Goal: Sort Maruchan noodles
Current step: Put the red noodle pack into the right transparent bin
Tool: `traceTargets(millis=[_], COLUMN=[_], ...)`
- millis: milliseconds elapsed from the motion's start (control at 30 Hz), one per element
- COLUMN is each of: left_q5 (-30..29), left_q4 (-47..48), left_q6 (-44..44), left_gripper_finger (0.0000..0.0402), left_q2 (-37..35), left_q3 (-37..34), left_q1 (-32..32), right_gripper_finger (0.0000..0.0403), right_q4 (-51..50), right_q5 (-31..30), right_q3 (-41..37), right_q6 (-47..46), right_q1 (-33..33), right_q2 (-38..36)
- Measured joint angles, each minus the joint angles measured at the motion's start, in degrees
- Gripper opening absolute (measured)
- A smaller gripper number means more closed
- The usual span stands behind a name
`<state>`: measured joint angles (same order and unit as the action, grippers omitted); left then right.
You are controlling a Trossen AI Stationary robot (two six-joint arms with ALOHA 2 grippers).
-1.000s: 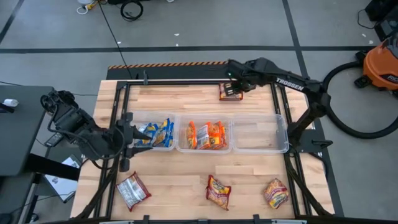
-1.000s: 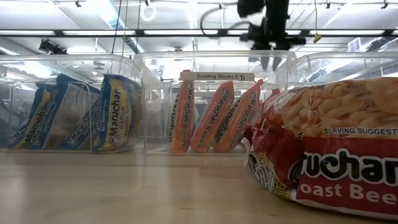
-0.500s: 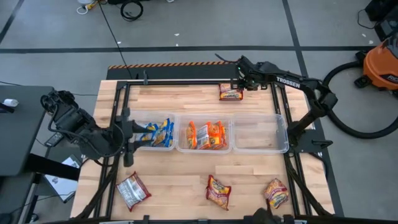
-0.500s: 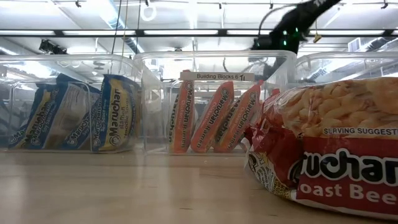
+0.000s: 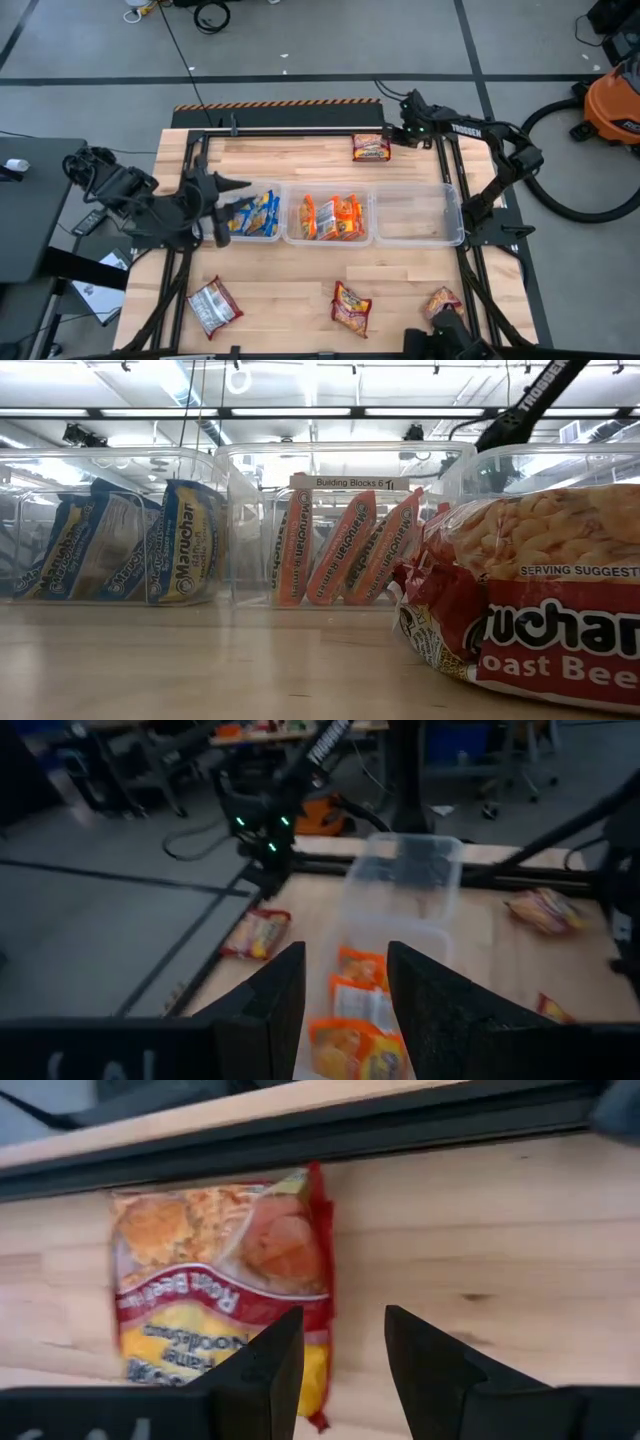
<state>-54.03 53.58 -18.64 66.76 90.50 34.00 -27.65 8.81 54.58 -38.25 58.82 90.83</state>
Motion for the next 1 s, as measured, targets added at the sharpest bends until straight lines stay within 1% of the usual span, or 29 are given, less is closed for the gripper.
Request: traceTargets(millis=[67,200,333,400,600,800,900,1000], left_q5=[0.0,-0.01,0.07,0.16,0.29,0.25,0.27,0.27], left_q4=[-2.12,-6.03,-8.39,-9.13,-9.61,-9.6,-9.6,-9.58], left_q6=[1.72,4.67,4.77,4.72,4.72,4.72,4.72,4.72], left_gripper_finger=[0.0148,0.0148,0.0148,0.0148,0.0148,0.0148,0.0148,0.0148], left_q2=[0.0,0.0,0.0,0.0,0.0,0.0,0.02,0.0], left_q3=[0.0,0.0,0.0,0.0,0.0,0.0,0.0,0.0], left_q1=[-1.61,-4.43,-6.47,-7.0,-7.21,-7.21,-7.21,-7.21], right_gripper_finger=[0.0146,0.0146,0.0146,0.0146,0.0138,0.0101,0.0072,0.0034], right_q4=[2.96,6.79,8.62,11.11,14.18,15.72,16.97,18.69], right_q5=[2.56,4.99,7.51,9.22,10.25,10.36,10.32,9.53], right_q3=[-1.63,-4.37,-4.7,-4.71,-4.53,-4.56,-4.56,-4.57], right_q6=[-0.53,-0.58,-0.43,-0.55,-1.9,-1.64,-1.14,-0.98], right_q1=[1.2,2.22,1.99,1.68,1.65,1.09,0.17,-0.52], right_q2=[0.0,0.33,4.13,6.18,8.26,8.48,8.5,8.5])
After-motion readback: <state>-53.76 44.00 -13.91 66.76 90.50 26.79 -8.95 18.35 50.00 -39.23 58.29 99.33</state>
